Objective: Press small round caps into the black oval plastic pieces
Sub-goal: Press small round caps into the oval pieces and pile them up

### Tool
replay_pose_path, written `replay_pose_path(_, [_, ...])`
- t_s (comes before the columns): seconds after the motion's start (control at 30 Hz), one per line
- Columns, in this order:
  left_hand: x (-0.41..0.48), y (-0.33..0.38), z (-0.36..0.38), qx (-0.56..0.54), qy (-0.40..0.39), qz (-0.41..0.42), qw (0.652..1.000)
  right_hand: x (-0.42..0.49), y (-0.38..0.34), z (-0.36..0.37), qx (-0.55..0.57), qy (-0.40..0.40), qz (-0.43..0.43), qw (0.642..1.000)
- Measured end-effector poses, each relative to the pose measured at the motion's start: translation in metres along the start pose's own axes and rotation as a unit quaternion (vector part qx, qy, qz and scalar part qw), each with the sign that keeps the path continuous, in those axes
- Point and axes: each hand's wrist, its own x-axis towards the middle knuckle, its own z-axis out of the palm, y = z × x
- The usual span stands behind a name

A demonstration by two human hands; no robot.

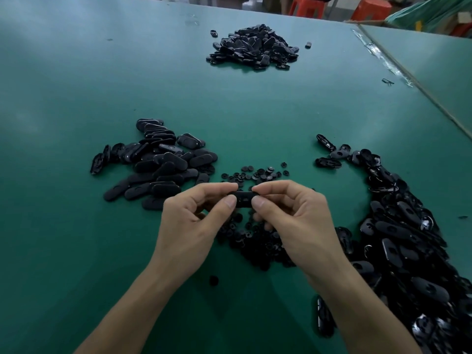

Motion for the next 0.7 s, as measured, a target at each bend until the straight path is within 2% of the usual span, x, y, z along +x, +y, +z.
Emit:
replay_pose_path(0.13, [-0.001, 0.000, -0.001, -0.004, -0.001, 0.002, 1.000, 0.000, -0.001, -0.001, -0.012, -0.011, 0.007, 1.000])
replay_pose_path(0.2, [0.000, -0.001, -0.002, -0.013, 0.014, 0.002, 1.000, 0.002, 0.000, -0.004, -0.086, -0.013, 0.004, 0.996])
replay_pose_path(0.3, [0.002, -0.004, -0.002, -0.028, 0.043, 0.004, 0.999, 0.005, 0.004, -0.008, -0.306, 0.006, -0.034, 0.951])
replay_pose_path(0.4, [0.002, -0.006, -0.001, -0.042, 0.054, 0.007, 0.998, 0.004, 0.004, -0.003, -0.426, 0.003, -0.074, 0.902])
replay_pose_path(0.6, [0.005, -0.009, -0.003, -0.058, 0.090, 0.006, 0.994, 0.006, 0.001, 0.015, -0.503, -0.043, -0.076, 0.860])
replay_pose_path(0.7, [0.005, -0.010, -0.004, -0.067, 0.100, -0.005, 0.993, 0.009, 0.002, 0.019, -0.510, -0.050, -0.061, 0.857])
